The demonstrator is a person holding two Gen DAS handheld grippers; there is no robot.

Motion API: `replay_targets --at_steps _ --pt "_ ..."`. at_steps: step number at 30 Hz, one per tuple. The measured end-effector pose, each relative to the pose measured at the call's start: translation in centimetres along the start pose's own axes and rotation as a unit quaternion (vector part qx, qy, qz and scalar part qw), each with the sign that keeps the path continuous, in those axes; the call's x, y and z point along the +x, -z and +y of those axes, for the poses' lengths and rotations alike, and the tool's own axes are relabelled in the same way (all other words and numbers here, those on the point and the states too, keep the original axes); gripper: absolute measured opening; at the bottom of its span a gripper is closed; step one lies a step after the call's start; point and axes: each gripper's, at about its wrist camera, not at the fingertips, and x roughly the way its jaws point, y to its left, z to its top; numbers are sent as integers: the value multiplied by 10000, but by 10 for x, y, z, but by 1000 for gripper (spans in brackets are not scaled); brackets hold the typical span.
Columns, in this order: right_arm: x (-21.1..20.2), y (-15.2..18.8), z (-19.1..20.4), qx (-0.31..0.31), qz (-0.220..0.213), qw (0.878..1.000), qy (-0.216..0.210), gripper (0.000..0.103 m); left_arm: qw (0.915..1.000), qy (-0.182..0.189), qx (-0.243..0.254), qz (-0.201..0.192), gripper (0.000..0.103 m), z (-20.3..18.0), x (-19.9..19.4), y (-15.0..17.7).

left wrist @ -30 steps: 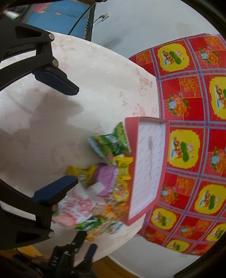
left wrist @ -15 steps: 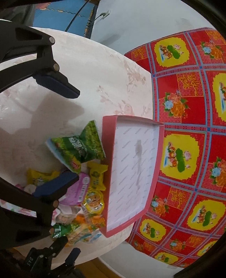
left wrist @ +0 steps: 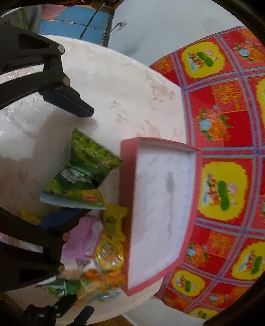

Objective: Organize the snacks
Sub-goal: 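Move the left gripper to the green pea snack bag and close on it, then lift the green bag with the left gripper while the right gripper grasps the orange-ended cracker bag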

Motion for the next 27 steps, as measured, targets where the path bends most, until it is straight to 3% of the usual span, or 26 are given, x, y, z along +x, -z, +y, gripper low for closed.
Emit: replay_targets --at_steps 11,19,27 --pt "1 -1 8 -219 -125 9997 36 76 9998 -26 75 -155 80 0 -1 1" --pt "2 -2 9 -274 -49 9996 17 73 9992 -132 226 -288 65 -6 -4 1" --pt "2 -2 11 -419 -18 9991 -4 73 9994 38 116 -327 61 0 -11 5"
